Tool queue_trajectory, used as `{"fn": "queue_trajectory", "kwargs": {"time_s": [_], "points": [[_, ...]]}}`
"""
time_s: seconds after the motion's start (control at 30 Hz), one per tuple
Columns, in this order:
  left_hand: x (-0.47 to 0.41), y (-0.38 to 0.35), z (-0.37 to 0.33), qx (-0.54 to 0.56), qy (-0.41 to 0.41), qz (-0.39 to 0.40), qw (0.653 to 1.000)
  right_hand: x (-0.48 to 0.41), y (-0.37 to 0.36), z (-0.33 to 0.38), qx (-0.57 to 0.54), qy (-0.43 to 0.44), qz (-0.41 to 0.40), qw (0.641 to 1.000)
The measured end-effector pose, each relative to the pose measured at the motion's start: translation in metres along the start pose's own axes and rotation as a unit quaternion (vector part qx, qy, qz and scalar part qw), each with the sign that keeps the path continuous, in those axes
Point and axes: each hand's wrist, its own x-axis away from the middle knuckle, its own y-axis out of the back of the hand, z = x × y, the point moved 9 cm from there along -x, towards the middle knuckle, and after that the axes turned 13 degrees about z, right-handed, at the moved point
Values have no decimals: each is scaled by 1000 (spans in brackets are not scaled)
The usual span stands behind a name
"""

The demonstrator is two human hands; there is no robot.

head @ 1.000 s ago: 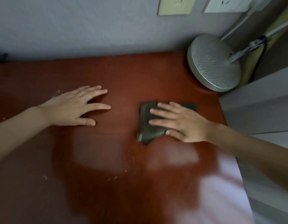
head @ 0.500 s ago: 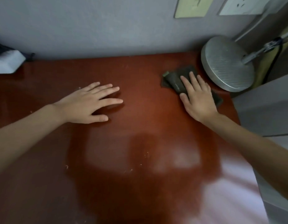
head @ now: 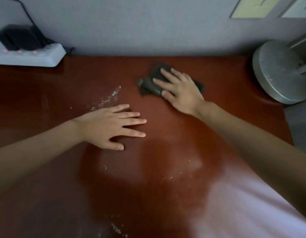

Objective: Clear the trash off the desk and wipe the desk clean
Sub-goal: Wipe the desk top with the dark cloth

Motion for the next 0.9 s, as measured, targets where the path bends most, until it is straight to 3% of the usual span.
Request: {"fn": "queue_trajectory", "kwargs": {"time_s": [0.13,0.2,0.27,0.37,0.43,0.53,0.63,0.73,0.8,0.9], "points": [[2,-5,0,-12,-3,-4,1000,103,-42,33,36,80,30,996],[4,-6,0,-9,5,-19,1000,111,-43,28,44,93,35,994],[4,-7,-2,-4,0,-24,1000,78,-28,5,34,47,8,998],[4,-6,-2,18,-8,-27,999,0,21,-40,-17,-112,-67,991],[3,-9,-2,42,-11,-33,999,-51,34,-43,-41,-164,-46,985],[2,-12,-3,55,-8,-24,998,-86,31,-2,-23,-113,-26,993],[5,-4,-6,24,-15,-35,999,-51,6,35,-4,-45,-12,999],[30,15,7,37,-8,-120,992,18,-21,64,37,19,-2,999],[59,18,41,78,60,-161,982,58,-39,77,56,56,13,997],[99,-15,102,111,181,-103,972,76,-48,79,67,90,31,993]]}}
